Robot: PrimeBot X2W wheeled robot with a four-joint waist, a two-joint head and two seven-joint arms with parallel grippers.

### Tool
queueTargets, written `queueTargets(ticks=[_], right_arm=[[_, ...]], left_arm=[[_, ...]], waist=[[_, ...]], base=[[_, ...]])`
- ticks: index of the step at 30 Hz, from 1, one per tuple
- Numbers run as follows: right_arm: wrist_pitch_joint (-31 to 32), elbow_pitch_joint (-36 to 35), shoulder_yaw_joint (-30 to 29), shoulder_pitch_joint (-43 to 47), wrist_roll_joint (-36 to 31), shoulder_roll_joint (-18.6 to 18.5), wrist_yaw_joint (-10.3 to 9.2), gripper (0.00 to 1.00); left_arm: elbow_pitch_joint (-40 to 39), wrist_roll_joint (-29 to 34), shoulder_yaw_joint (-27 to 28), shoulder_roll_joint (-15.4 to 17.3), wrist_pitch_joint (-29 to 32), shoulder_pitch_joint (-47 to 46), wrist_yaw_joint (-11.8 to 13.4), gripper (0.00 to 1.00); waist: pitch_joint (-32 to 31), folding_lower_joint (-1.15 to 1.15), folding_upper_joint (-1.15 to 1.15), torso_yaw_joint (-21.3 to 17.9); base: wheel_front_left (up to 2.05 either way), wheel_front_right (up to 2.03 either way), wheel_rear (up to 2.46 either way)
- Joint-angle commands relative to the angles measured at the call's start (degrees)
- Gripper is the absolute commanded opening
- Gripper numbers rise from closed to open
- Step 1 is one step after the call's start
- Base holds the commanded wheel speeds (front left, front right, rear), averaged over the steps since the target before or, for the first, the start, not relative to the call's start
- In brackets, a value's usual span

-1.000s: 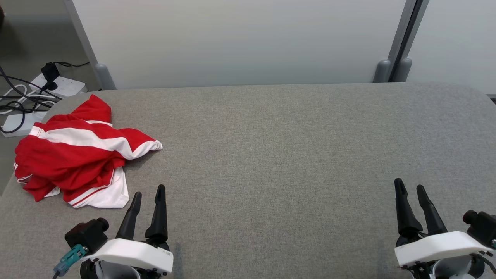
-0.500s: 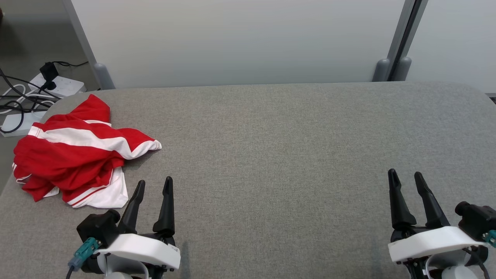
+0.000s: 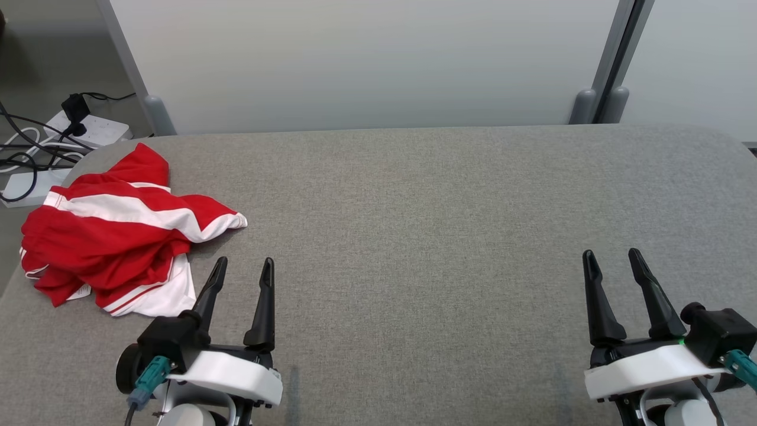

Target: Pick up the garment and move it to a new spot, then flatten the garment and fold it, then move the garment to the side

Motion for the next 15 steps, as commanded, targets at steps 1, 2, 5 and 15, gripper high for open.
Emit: queueTargets(ticks=[1,2,5,15], right_arm=[[-1.2,-2.0,1.5,-2.9,-2.3,-0.9,0.4,1.0],[-1.4,-2.1,1.5,-2.9,-3.0,-0.9,0.4,1.0],[-2.1,-1.9,0.8,-2.9,-6.2,-0.8,0.41,1.0],[-2.6,-1.5,0.0,-2.8,-8.6,-0.6,0.42,1.0]], left_arm=[[-1.7,2.3,1.2,0.4,-1.0,-3.5,0.5,1.0],[-1.8,3.0,1.1,0.4,-1.1,-3.7,0.6,1.0],[-2.1,5.6,0.9,0.5,-1.8,-3.9,0.9,1.0],[-2.4,7.3,1.2,0.5,-2.3,-4.1,1.2,1.0]], waist=[[0.1,0.0,0.0,0.1],[0.2,0.0,0.0,0.1],[0.3,0.0,0.0,0.2],[0.5,0.0,0.0,0.2]], base=[[0.0,0.0,0.0],[0.0,0.0,0.0],[0.0,0.0,0.0],[0.0,0.0,0.0]])
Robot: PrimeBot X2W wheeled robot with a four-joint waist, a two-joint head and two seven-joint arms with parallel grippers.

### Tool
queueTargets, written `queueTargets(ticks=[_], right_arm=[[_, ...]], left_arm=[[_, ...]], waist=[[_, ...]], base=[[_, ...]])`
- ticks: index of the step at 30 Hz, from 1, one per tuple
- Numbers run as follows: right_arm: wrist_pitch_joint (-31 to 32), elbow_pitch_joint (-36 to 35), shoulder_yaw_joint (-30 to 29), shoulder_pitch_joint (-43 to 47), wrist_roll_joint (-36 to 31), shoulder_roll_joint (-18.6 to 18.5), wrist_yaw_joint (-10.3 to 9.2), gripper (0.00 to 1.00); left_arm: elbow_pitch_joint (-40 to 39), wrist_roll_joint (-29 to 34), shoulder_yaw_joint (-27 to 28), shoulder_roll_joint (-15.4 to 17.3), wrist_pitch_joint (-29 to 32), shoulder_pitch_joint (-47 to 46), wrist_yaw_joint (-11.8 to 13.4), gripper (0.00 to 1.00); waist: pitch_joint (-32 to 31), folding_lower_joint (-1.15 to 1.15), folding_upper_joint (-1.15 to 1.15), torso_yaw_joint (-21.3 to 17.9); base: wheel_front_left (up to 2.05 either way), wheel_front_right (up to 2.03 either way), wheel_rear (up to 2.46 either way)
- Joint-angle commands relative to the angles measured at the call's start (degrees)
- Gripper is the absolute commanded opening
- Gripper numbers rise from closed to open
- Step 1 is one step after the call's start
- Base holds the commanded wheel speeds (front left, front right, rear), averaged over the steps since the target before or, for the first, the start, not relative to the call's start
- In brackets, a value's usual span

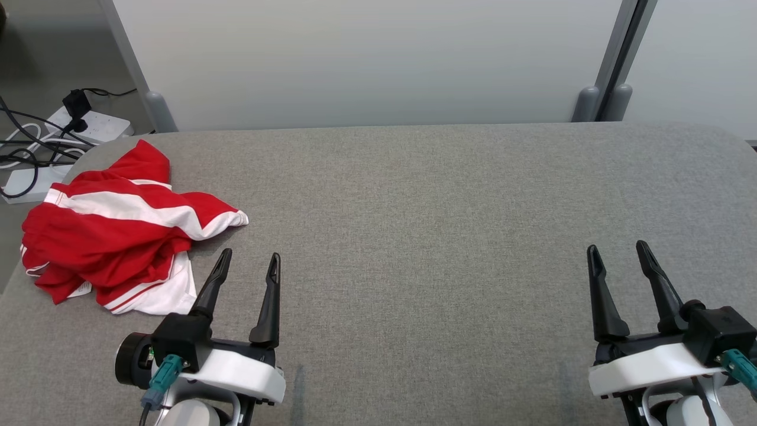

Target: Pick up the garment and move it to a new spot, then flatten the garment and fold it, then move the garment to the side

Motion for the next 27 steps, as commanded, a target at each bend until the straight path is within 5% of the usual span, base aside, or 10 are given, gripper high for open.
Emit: queueTargets(ticks=[1,14,27], right_arm=[[-0.8,-1.4,1.0,-2.1,-0.4,-0.6,0.41,1.0],[-0.8,-1.0,0.8,-1.6,-0.1,-0.4,0.41,1.0],[-0.8,-1.5,2.1,-1.7,0.4,-0.4,0.41,1.0]], left_arm=[[-1.7,0.1,1.9,0.4,-0.8,-3.3,0.6,1.0],[-0.8,-0.8,1.8,0.4,-0.8,-3.2,0.8,1.0],[-2.1,-0.7,2.7,0.4,-0.8,-3.0,1.5,1.0]], waist=[[0.0,0.0,0.0,0.0],[-0.2,0.0,0.0,1.4],[-0.2,0.0,0.0,8.1]], base=[[0.0,0.0,0.0],[0.0,0.0,0.0],[0.0,0.0,0.0]])
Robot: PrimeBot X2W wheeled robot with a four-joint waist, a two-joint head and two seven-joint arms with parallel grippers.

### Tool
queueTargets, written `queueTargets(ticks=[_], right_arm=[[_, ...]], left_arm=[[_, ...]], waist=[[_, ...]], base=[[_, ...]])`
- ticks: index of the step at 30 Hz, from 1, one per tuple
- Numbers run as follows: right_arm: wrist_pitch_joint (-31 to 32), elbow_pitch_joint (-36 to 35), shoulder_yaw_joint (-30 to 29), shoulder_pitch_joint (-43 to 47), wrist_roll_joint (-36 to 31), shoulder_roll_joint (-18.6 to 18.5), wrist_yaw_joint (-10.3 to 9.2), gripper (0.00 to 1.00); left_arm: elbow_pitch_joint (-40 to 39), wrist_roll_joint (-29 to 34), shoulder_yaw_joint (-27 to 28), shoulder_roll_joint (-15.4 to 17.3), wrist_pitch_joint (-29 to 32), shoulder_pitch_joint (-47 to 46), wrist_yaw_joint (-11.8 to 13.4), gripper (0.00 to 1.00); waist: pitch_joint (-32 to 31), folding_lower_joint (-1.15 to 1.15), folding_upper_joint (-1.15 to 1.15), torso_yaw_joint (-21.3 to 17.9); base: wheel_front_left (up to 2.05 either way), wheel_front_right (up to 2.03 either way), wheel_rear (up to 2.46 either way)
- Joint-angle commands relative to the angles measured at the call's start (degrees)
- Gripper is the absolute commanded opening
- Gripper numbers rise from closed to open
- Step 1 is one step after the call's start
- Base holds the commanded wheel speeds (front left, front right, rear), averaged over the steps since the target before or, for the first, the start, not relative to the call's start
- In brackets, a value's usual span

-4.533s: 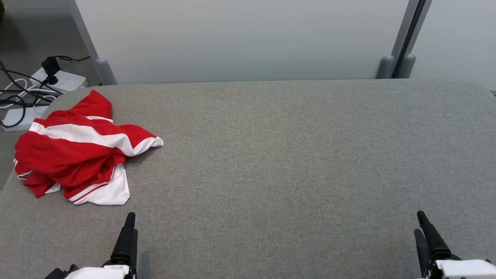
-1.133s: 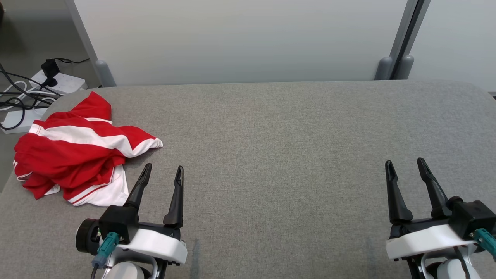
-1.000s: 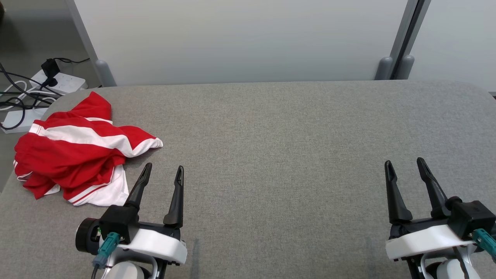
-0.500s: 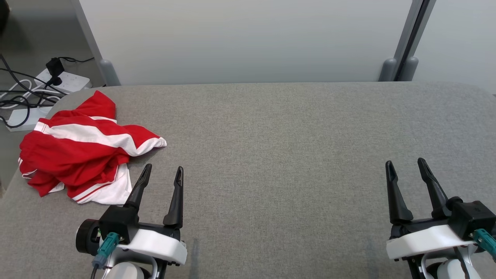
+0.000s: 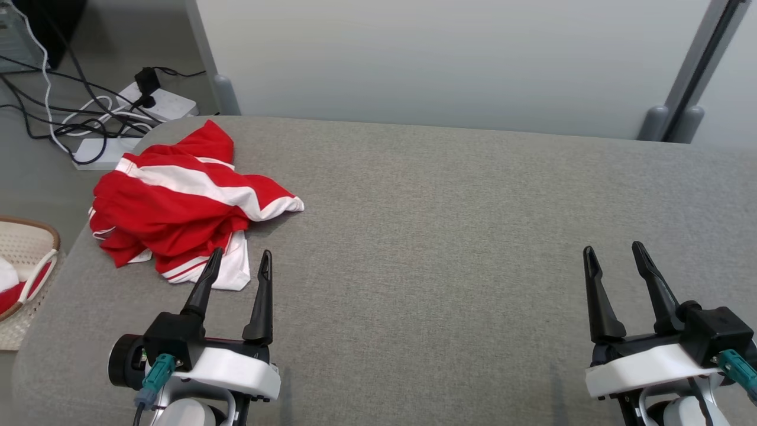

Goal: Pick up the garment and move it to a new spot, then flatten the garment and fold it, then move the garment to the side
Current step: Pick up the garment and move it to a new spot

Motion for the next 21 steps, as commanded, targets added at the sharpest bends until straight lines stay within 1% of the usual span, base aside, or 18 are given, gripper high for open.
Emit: queueTargets(ticks=[1,11,21], right_arm=[[-0.8,-1.6,1.7,-1.7,0.3,-0.5,0.41,1.0],[-0.8,-2.0,1.8,-1.8,0.3,-0.5,0.41,1.0],[-0.8,-2.0,1.9,-1.6,0.4,-0.6,0.41,1.0]], left_arm=[[-1.9,-0.2,2.1,0.4,-0.8,-3.0,0.4,1.0],[-2.4,-0.1,2.7,0.4,-0.8,-2.9,0.5,1.0],[-2.4,-0.1,3.1,0.4,-0.8,-2.8,0.7,1.0]], waist=[[0.0,0.0,0.0,1.4],[0.4,0.0,0.0,6.6],[0.4,0.0,0.0,10.0]], base=[[0.0,0.0,0.0],[0.0,0.0,0.0],[0.0,0.0,0.0]])
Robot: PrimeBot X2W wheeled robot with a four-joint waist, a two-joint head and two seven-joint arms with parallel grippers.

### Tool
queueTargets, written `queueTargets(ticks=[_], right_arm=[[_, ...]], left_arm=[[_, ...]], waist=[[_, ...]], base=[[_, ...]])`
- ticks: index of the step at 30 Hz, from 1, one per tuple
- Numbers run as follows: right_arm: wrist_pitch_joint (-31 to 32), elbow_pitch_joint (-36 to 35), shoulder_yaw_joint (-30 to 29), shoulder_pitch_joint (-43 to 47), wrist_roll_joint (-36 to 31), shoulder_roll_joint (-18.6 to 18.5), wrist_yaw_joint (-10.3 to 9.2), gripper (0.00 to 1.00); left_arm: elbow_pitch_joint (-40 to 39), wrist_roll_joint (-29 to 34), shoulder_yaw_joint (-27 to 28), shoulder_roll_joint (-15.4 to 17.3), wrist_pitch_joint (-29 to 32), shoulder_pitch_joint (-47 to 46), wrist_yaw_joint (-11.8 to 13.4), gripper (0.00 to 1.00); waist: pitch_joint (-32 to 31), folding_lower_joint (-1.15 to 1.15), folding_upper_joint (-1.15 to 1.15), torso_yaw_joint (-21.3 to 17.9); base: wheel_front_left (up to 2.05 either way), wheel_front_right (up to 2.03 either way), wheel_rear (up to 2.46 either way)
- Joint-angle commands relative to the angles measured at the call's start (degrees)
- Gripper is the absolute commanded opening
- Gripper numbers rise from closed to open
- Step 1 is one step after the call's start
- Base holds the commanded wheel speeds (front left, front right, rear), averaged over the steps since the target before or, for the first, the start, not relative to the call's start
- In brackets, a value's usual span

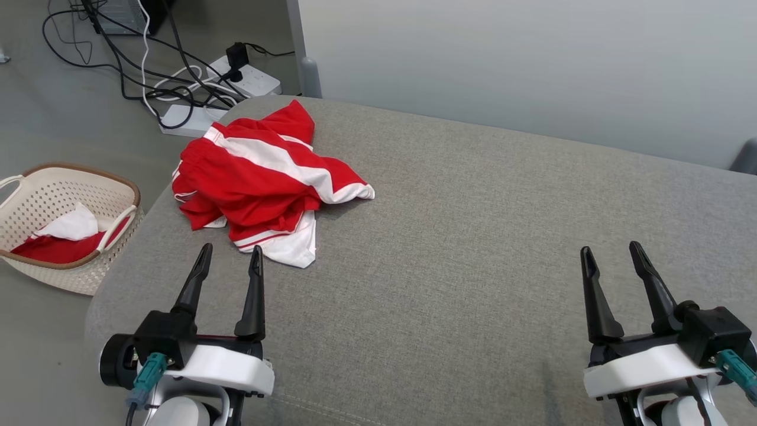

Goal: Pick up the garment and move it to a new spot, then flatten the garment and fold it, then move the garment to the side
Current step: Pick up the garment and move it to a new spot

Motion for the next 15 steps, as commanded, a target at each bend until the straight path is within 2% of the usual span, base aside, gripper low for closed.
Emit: queueTargets(ticks=[1,15], right_arm=[[-0.8,-1.8,1.5,-1.6,0.2,-0.6,0.41,1.0],[-0.8,-1.9,1.9,-1.5,0.5,-0.6,0.41,1.0]], left_arm=[[-1.5,-0.1,2.0,0.4,-0.7,-2.8,0.5,1.0],[-1.0,0.0,2.5,0.4,-0.7,-3.2,0.6,1.0]], waist=[[0.0,0.0,0.0,0.4],[0.6,0.0,0.0,0.8]], base=[[0.0,0.0,0.0],[0.0,0.0,0.0]])
